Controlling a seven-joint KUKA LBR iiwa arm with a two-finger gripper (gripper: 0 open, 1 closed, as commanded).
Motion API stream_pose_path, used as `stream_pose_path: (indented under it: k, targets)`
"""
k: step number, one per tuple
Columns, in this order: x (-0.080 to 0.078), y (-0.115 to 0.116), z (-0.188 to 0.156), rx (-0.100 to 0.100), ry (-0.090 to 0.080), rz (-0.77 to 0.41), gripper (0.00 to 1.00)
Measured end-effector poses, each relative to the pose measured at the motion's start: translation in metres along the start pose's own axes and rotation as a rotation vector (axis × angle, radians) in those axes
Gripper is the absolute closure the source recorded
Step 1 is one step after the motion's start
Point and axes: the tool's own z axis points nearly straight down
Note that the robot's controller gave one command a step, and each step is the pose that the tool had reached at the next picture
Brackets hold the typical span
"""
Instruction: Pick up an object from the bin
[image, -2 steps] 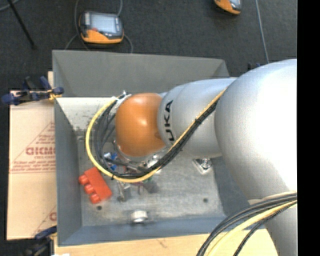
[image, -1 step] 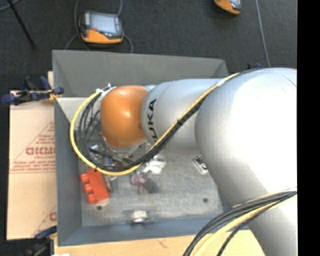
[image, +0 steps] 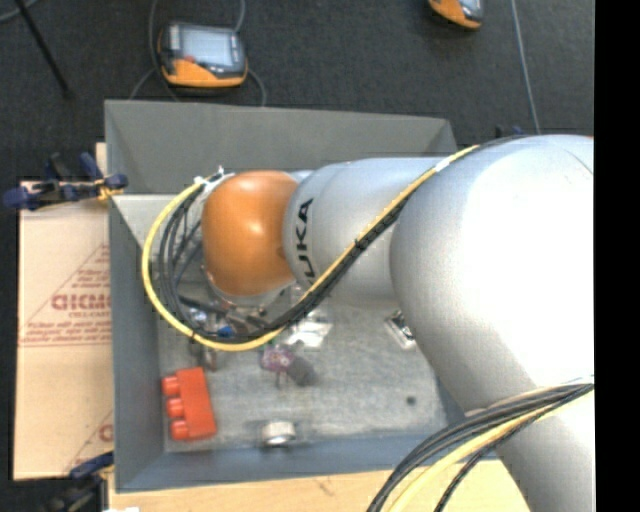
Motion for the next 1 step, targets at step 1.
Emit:
stream_pose_path:
  k: [1]
  targets:
    - [0.0035, 0.0047, -0.1299, 0.001, -0.008, 0.078, 1.00]
